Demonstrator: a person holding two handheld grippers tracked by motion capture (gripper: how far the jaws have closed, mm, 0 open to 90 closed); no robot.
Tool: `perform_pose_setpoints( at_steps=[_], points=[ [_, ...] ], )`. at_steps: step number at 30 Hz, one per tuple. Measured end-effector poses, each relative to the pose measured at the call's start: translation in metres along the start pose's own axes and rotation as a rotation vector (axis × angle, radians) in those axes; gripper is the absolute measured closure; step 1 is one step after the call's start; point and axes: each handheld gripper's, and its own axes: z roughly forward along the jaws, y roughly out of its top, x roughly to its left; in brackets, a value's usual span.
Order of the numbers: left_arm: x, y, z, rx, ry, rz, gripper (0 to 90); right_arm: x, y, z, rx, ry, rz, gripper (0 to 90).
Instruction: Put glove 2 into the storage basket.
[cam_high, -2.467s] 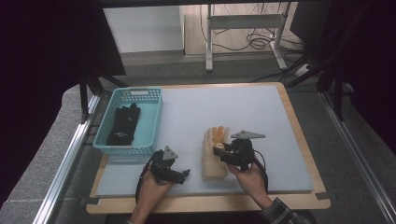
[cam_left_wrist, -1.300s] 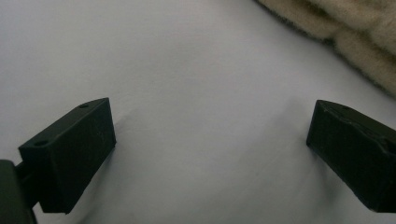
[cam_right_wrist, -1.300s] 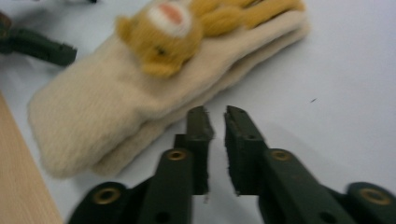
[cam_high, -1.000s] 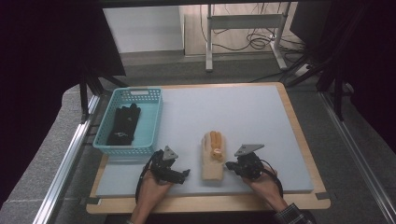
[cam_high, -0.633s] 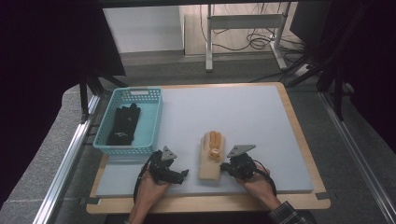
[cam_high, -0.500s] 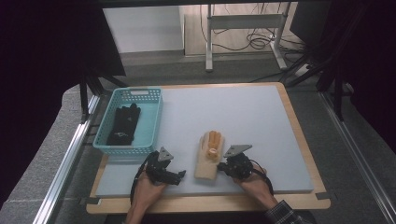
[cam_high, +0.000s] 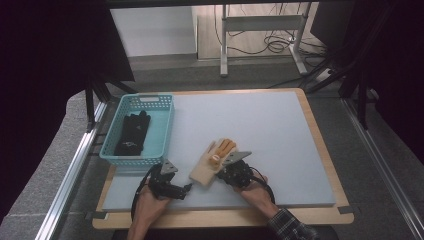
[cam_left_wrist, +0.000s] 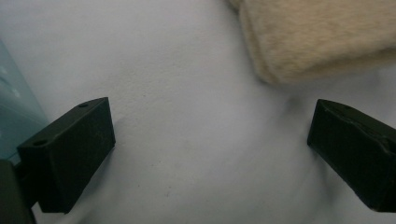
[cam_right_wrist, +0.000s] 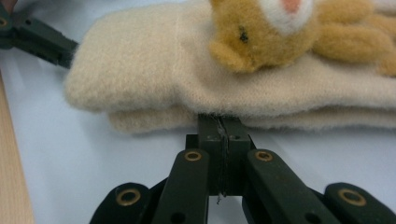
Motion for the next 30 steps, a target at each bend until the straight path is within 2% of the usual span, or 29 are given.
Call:
perform_pose_setpoints(
  at_steps=[9, 14, 20, 27, 30],
  points=[
    [0.0, 0.0, 0.0, 0.002, 0.001, 0.001, 1.1, 0.002, 0.009, 0.012, -0.014, -0.015, -0.021, 88.0],
    [0.0, 0.0, 0.0, 0.0, 0.002, 0.001, 1.1, 0.003, 0.009, 0.012, -0.014, -0.022, -0.03, 86.3],
    [0.0, -0.001, 0.0, -0.007, -0.001, -0.004, 1.1, 0.005, 0.008, 0.006, -0.011, -0.017, -0.037, 80.2],
    [0.0, -0.001, 0.0, -0.009, 0.0, -0.005, 1.1, 0.004, 0.01, -0.006, -0.026, -0.033, -0.05, 71.8],
    [0.0, -0.001, 0.001, -0.01, 0.001, -0.006, 1.1, 0.002, 0.009, -0.014, -0.031, -0.047, -0.059, 64.8]
  ],
)
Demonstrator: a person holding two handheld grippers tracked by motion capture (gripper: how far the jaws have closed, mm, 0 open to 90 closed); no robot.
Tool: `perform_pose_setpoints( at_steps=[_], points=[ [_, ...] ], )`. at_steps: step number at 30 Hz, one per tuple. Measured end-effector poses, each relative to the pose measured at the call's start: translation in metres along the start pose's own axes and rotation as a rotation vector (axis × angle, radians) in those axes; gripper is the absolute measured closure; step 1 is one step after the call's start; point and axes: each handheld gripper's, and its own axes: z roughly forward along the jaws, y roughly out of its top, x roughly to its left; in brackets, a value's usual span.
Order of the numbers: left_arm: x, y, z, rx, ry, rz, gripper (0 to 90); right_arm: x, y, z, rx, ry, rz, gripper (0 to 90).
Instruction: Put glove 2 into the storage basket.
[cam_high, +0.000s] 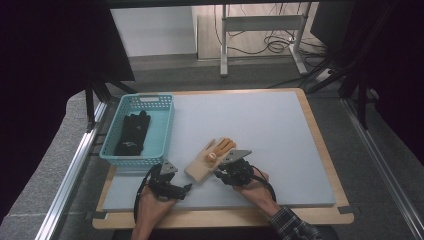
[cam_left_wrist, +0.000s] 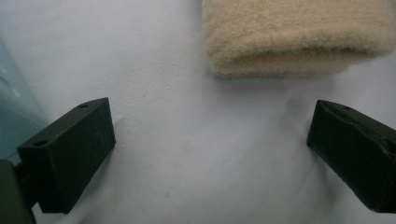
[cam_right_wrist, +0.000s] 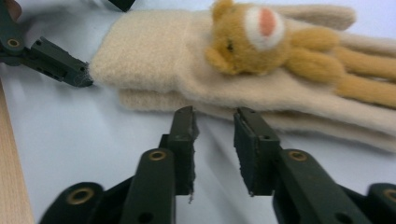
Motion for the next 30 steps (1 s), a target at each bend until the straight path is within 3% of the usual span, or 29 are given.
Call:
perform_pose_setpoints(
  at_steps=[6, 18, 30],
  points=[
    [0.0, 0.0, 0.0, -0.001, 0.0, 0.0, 1.1, -0.006, -0.002, -0.01, -0.006, -0.026, 0.0, 54.8],
    [0.0, 0.0, 0.0, 0.005, 0.0, 0.006, 1.1, -0.032, -0.014, -0.037, -0.023, -0.097, 0.03, 26.7],
    [0.0, 0.0, 0.0, 0.002, 0.001, 0.003, 1.1, -0.06, -0.036, -0.066, -0.031, -0.156, 0.099, 13.4]
  ],
)
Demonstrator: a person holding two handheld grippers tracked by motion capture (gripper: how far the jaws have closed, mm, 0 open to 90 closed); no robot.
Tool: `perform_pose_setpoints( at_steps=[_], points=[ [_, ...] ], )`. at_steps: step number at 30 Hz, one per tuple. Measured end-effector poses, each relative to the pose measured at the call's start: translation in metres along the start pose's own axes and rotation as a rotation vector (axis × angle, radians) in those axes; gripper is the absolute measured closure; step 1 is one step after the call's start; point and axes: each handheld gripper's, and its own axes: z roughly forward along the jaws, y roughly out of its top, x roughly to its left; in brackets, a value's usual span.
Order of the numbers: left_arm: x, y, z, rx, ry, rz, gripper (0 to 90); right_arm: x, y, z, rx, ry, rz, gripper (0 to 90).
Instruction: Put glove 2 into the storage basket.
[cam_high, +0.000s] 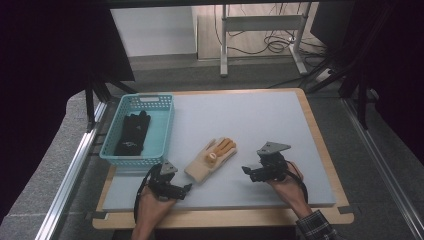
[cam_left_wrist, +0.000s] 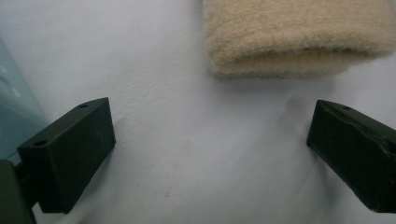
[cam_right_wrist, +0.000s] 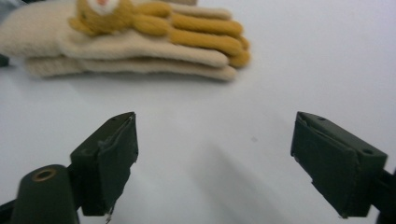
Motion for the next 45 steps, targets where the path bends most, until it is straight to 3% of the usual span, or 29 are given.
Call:
perform_pose_setpoints(
  at_steps=[9, 17, 23, 39, 45],
  points=[
    [0.0, 0.0, 0.0, 0.0, 0.0, -0.001, 1.1, -0.03, -0.024, -0.019, 0.002, -0.084, 0.072, 10.4],
    [0.0, 0.0, 0.0, 0.001, -0.001, -0.002, 1.1, -0.044, -0.046, -0.018, 0.039, -0.123, 0.122, 9.1],
    [0.0, 0.0, 0.0, -0.003, -0.001, -0.007, 1.0, -0.048, -0.058, -0.011, 0.059, -0.13, 0.137, 7.9],
    [-0.001, 0.003, -0.001, 0.017, -0.003, -0.011, 2.6, -0.047, -0.059, -0.01, 0.062, -0.142, 0.131, 7.7],
    [-0.007, 0.015, -0.009, 0.001, -0.045, -0.001, 2.6, -0.047, -0.059, -0.01, 0.061, -0.142, 0.13, 7.8]
  ],
)
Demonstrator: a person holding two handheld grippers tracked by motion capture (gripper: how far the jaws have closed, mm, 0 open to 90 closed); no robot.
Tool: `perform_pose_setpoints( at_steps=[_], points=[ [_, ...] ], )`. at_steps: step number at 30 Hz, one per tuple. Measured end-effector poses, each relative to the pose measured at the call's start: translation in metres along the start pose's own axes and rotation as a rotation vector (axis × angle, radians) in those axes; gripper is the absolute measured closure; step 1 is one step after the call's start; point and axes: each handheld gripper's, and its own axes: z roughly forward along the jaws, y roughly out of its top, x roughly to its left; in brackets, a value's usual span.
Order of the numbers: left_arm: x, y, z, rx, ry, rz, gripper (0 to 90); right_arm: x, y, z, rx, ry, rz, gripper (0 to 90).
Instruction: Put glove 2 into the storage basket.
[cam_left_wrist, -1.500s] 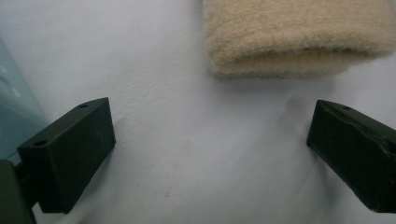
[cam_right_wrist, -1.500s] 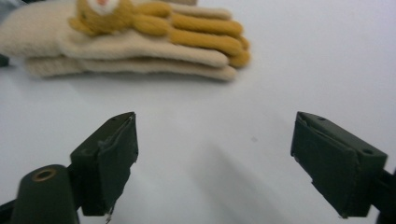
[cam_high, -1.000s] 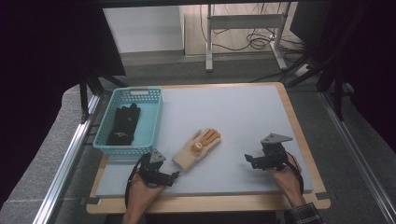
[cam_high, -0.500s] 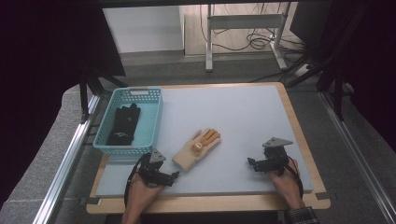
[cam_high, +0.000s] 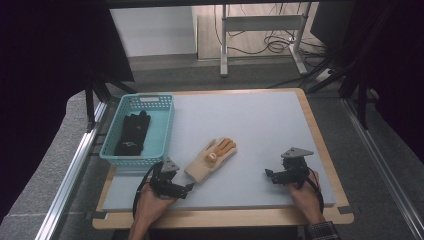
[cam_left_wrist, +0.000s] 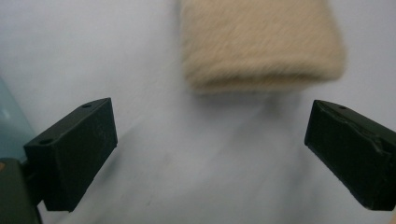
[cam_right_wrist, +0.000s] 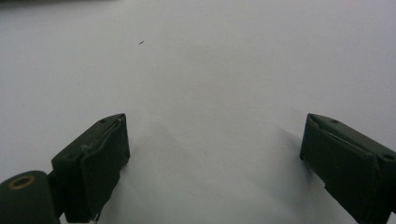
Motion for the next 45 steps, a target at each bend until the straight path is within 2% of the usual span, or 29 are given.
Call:
perform_pose_setpoints(
  at_steps=[5, 8, 9, 10, 11, 16, 19, 22, 25, 29, 33, 35, 36, 38, 45],
  points=[
    [-0.005, 0.019, -0.001, -0.003, -0.02, 0.008, 2.3, 0.0, 0.0, 0.0, 0.0, 0.0, 0.0, 7.8],
    [-0.01, 0.039, 0.001, -0.005, -0.033, 0.017, 2.4, 0.0, 0.0, 0.0, 0.0, 0.001, 0.001, 7.8],
    [-0.01, 0.039, 0.001, -0.005, -0.033, 0.017, 2.5, 0.0, 0.0, 0.0, 0.0, 0.001, 0.001, 7.8],
    [-0.011, 0.049, 0.006, 0.008, -0.033, 0.018, 2.5, 0.0, 0.0, 0.0, 0.0, 0.001, 0.001, 7.8],
    [-0.011, 0.049, 0.006, 0.008, -0.033, 0.018, 2.6, 0.0, 0.0, 0.0, 0.0, 0.001, 0.001, 7.8],
    [-0.009, 0.071, 0.024, 0.044, -0.041, 0.013, 3.4, 0.0, 0.0, 0.0, 0.0, 0.001, 0.0, 7.8],
    [-0.01, 0.077, 0.031, 0.06, -0.041, 0.014, 3.9, 0.0, 0.0, 0.0, -0.001, 0.001, 0.0, 7.8],
    [-0.011, 0.084, 0.046, 0.094, -0.049, 0.041, 4.3, 0.0, 0.0, 0.0, -0.001, 0.001, 0.0, 7.8],
    [-0.013, 0.086, 0.054, 0.109, -0.048, 0.052, 4.7, 0.0, 0.0, 0.0, -0.001, 0.001, 0.0, 7.8],
    [-0.014, 0.091, 0.069, 0.154, -0.031, 0.076, 5.9, 0.0, 0.0, 0.0, -0.001, 0.001, 0.0, 7.8],
    [-0.012, 0.093, 0.076, 0.175, -0.029, 0.076, 7.7, 0.0, 0.0, 0.0, -0.001, 0.001, 0.0, 7.8],
    [-0.012, 0.093, 0.079, 0.186, -0.037, 0.076, 10.9, 0.0, 0.0, 0.0, -0.001, 0.001, 0.0, 7.8],
    [-0.013, 0.094, 0.081, 0.195, -0.031, 0.088, 12.6, 0.0, 0.0, 0.0, -0.001, 0.001, 0.0, 7.8],
    [-0.015, 0.094, 0.08, 0.192, -0.032, 0.093, 16.3, 0.0, 0.0, 0.0, -0.001, 0.001, 0.0, 7.8],
    [-0.021, 0.096, 0.076, 0.188, -0.028, 0.095, 42.5, 0.0, 0.0, 0.0, -0.001, 0.0, 0.0, 7.8]
  ],
)
